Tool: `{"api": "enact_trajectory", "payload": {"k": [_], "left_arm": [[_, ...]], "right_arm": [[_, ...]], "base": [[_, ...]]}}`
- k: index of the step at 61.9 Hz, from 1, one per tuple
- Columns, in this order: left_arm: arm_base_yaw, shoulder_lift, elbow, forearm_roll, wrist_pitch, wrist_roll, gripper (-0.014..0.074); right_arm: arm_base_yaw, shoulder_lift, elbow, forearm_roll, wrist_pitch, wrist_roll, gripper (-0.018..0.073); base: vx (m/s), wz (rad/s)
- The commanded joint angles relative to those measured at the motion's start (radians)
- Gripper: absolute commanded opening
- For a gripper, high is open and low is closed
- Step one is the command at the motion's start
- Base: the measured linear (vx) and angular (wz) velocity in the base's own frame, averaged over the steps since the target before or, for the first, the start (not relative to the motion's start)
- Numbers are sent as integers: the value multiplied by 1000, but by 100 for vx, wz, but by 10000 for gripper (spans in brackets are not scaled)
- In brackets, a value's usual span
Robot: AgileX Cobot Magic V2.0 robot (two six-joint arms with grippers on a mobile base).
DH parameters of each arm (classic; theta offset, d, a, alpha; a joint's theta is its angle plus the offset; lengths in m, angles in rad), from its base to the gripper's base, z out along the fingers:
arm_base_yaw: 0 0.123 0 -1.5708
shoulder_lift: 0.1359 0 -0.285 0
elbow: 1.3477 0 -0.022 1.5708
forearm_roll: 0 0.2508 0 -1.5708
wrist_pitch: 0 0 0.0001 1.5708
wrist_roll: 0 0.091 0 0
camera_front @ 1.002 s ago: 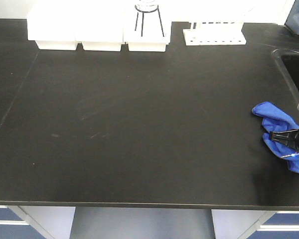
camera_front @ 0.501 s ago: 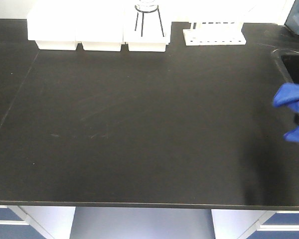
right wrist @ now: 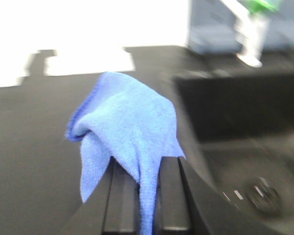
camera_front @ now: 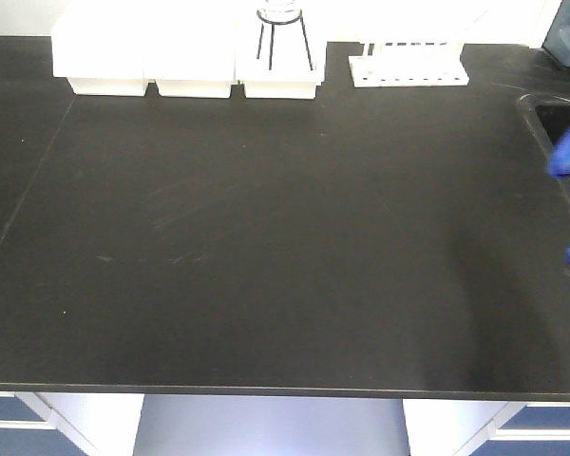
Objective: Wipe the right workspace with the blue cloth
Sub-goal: 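Lift the blue cloth up off the counter with the right gripper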
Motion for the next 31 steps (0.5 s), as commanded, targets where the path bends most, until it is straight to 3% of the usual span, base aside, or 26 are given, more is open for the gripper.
{"api": "enact_trajectory", "payload": {"k": [1,13,31], "left_arm": [[4,-15,31,1,-82,-8,-6],[4,-15,31,1,-82,-8,-6],[4,-15,31,1,-82,-8,-6]], "right_arm": [[58,-14,-27,33,-69,-57,-1],[128,-14,-27,28,-28,-72,-1],[127,-14,-27,24,96,-70,0]], "base": [[0,0],[0,0],[0,0]]}}
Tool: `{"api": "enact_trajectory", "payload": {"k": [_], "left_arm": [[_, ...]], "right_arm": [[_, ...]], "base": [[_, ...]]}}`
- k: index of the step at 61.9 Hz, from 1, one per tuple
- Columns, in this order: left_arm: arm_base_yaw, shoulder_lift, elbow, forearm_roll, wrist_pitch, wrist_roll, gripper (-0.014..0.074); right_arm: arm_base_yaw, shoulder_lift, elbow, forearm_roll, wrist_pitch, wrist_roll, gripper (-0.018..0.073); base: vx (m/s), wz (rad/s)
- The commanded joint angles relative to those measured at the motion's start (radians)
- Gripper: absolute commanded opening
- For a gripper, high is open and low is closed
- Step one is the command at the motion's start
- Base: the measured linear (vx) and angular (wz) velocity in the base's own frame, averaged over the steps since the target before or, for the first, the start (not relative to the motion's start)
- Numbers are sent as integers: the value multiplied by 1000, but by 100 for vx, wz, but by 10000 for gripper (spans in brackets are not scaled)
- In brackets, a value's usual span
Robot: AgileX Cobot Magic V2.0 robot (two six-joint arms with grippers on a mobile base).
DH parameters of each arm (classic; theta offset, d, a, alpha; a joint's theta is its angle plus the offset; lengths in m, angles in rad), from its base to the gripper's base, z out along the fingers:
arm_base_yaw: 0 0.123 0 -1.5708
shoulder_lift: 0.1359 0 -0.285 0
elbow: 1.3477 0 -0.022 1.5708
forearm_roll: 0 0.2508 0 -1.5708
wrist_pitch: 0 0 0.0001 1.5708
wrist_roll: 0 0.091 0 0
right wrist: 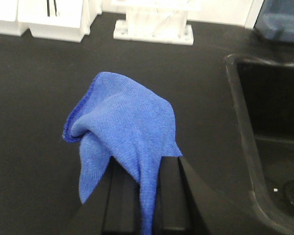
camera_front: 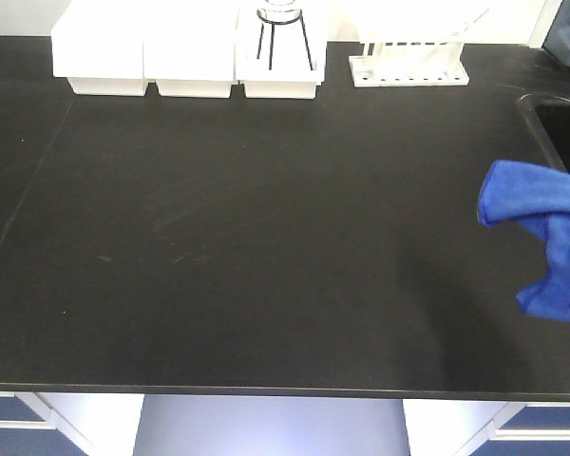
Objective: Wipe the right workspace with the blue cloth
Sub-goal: 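Lift the blue cloth up off the counter with the right gripper, then hold the cloth in the right gripper while the base turns away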
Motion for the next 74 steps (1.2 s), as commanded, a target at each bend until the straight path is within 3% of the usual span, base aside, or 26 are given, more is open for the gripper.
{"api": "enact_trajectory", "payload": {"k": [1,74], "left_arm": [[4,-15,31,1,-82,-8,-6],[4,-15,31,1,-82,-8,-6]], "right_arm": [[0,2,-27,0,-50,-7,0],[0,2,-27,0,-45,-7,0]], "base": [[0,0],[-4,-1]]}}
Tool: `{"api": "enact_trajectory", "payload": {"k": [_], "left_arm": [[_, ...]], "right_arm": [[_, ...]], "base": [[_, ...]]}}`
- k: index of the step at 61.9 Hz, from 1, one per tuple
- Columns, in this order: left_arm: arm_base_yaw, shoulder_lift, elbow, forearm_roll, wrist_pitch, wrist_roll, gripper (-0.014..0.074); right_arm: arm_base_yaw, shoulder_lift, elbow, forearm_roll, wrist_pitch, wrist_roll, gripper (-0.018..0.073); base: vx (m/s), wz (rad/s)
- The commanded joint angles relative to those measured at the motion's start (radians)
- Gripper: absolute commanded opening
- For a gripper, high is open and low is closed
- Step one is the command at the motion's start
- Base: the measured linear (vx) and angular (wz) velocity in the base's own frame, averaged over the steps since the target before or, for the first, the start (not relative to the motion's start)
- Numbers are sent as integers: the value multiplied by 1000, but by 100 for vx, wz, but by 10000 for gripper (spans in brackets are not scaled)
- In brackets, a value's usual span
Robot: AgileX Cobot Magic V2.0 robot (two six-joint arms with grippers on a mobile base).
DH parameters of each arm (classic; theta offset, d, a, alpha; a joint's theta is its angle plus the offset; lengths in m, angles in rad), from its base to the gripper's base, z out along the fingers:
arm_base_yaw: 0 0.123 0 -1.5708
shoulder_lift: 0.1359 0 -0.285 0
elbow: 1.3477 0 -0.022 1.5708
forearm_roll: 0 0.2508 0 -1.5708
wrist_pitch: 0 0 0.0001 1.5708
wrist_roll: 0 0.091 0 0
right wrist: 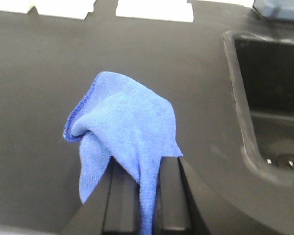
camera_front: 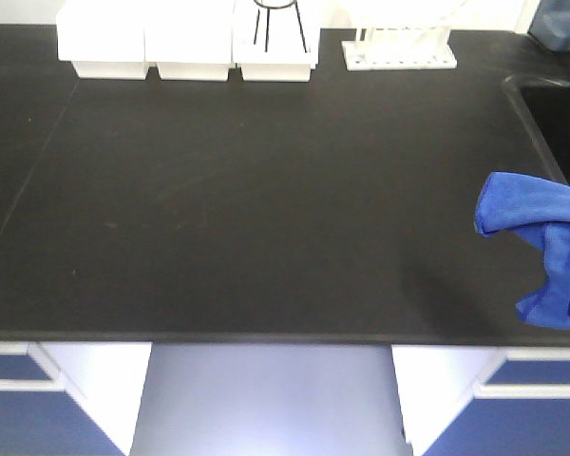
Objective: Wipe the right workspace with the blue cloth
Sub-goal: 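Hold the cloth in the right gripper while the base turns away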
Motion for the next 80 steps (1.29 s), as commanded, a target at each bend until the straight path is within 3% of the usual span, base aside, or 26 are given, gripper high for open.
{"api": "enact_trajectory", "payload": {"k": [1,80], "left_arm": [[4,-15,31,1,-82,-8,-6],[4,-15,31,1,-82,-8,-6]], "right_arm": [[0,2,-27,0,-70,-7,0],[0,2,-27,0,-69,-7,0]], "base": [[-25,-3],[-35,-1]]}}
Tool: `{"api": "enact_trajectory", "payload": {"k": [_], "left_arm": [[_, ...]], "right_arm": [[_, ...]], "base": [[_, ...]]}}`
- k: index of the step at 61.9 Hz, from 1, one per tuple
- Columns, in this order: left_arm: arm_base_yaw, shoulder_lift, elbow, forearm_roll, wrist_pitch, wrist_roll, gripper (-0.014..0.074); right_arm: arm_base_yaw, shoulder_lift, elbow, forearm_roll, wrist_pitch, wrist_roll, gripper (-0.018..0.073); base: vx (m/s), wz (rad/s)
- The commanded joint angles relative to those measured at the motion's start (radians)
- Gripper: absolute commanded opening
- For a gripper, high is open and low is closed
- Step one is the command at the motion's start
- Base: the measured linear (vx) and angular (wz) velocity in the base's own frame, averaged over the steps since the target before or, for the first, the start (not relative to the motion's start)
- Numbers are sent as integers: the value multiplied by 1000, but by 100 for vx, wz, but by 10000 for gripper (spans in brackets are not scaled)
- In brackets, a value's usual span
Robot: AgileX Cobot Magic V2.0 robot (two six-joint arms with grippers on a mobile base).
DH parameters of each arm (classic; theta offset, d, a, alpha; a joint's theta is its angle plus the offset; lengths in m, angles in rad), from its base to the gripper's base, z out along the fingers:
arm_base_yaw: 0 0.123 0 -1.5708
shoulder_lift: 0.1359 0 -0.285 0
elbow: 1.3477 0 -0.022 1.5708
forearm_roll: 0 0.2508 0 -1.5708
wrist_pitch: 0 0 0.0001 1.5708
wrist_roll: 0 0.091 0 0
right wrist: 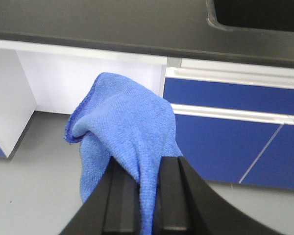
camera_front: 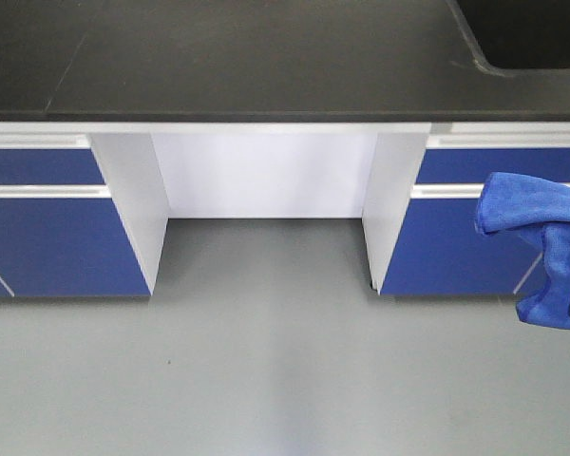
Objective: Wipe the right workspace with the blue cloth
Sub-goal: 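Hold the cloth in the right gripper while the base turns away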
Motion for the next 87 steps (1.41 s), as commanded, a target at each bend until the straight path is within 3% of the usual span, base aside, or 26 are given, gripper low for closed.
{"api": "enact_trajectory", "payload": {"k": [1,53,87], "left_arm": [[4,-15,31,1,-82,-8,-6],[4,-15,31,1,-82,-8,-6],[4,-15,31,1,-82,-8,-6]], "right_arm": [[0,2,-27,0,-69,-7,0],[0,2,-27,0,-63,-7,0],[0,2,-27,0,-59,-7,0]], "base": [[-35,-3],[-31,-4],[-19,-59]]}}
